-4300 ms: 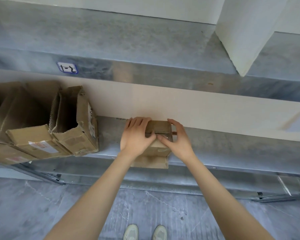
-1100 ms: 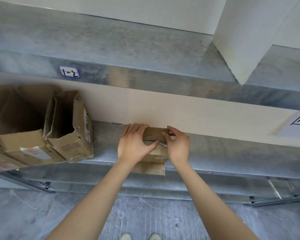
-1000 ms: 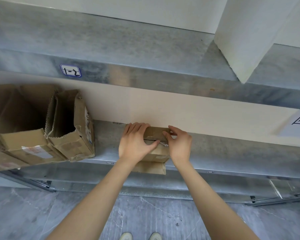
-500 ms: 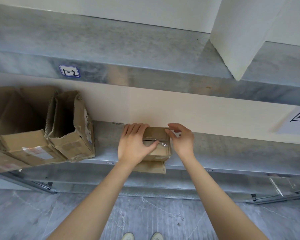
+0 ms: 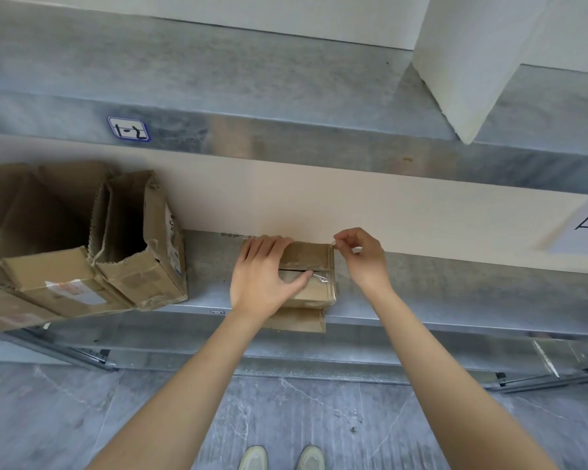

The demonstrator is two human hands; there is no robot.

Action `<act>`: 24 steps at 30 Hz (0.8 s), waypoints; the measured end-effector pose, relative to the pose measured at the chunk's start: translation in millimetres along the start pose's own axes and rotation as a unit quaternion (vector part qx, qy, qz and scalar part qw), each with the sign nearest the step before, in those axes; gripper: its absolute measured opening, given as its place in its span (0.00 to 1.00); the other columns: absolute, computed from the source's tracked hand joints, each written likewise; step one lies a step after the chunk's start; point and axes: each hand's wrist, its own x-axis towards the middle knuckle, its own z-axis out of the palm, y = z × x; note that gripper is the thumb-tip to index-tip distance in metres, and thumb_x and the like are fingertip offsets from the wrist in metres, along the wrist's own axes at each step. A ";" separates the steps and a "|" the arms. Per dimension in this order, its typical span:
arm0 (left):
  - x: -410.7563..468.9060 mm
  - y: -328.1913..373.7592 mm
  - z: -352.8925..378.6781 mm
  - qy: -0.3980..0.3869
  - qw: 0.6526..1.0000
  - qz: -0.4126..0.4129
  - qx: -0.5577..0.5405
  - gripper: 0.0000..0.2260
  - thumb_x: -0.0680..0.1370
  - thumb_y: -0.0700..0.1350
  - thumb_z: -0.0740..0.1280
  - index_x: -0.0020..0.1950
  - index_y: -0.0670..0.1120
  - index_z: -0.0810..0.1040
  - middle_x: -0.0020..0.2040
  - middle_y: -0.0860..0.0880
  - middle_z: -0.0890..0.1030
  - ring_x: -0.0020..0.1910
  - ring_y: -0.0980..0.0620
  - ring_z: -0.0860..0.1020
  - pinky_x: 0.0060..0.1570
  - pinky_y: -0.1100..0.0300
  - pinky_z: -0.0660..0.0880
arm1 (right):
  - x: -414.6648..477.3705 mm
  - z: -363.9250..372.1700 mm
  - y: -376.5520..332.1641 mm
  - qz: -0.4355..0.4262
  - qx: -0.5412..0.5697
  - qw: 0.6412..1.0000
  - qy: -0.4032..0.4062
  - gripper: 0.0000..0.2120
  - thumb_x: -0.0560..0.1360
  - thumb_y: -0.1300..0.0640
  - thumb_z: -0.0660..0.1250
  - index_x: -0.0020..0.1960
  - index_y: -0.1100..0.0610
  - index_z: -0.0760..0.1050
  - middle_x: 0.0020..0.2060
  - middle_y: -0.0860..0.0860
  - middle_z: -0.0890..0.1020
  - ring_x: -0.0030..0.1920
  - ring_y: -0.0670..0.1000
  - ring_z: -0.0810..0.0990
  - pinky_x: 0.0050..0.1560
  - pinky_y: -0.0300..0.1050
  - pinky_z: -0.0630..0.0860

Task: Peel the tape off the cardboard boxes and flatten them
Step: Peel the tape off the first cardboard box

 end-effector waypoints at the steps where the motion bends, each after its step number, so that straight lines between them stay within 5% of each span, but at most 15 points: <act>1: -0.1 0.0 0.1 0.002 1.000 -0.001 0.001 0.25 0.70 0.65 0.69 0.59 0.50 0.79 0.54 0.53 0.81 0.55 0.50 0.76 0.62 0.53 0.71 | -0.9 -1.3 -1.1 0.001 0.011 1.000 -0.003 0.07 0.77 0.63 0.67 0.46 0.52 0.78 0.40 0.45 0.82 0.44 0.44 0.79 0.46 0.40 0.73; 6: 2.5 -0.7 2.1 -0.001 1.000 -0.005 0.006 0.25 0.70 0.65 0.70 0.59 0.49 0.80 0.55 0.52 0.81 0.56 0.50 0.76 0.63 0.53 0.71 | -13.1 -16.4 -1.3 -0.005 0.071 0.997 -0.040 0.09 0.78 0.67 0.64 0.44 0.54 0.75 0.41 0.46 0.80 0.44 0.46 0.78 0.46 0.35 0.72; 13: 3.4 -0.9 3.9 0.000 1.000 -0.006 0.006 0.25 0.69 0.64 0.70 0.59 0.49 0.80 0.54 0.52 0.81 0.55 0.50 0.76 0.65 0.52 0.70 | -24.3 -20.9 2.4 0.034 0.197 0.978 -0.063 0.07 0.79 0.67 0.62 0.51 0.56 0.67 0.42 0.51 0.80 0.47 0.53 0.84 0.51 0.40 0.79; 17: 3.7 -0.9 3.4 -0.001 1.000 -0.005 0.009 0.25 0.69 0.64 0.70 0.59 0.49 0.80 0.54 0.52 0.81 0.55 0.50 0.77 0.65 0.54 0.69 | -20.4 -17.8 3.3 0.053 0.159 0.984 -0.066 0.10 0.75 0.65 0.69 0.52 0.54 0.72 0.51 0.51 0.80 0.50 0.52 0.82 0.49 0.41 0.77; 24: 4.4 0.4 2.5 0.001 1.000 -0.009 0.010 0.25 0.69 0.64 0.71 0.59 0.49 0.81 0.55 0.52 0.81 0.56 0.50 0.77 0.65 0.55 0.67 | -19.2 -11.6 3.7 0.035 0.040 0.996 -0.067 0.08 0.74 0.65 0.71 0.51 0.56 0.80 0.47 0.42 0.83 0.46 0.44 0.82 0.52 0.46 0.77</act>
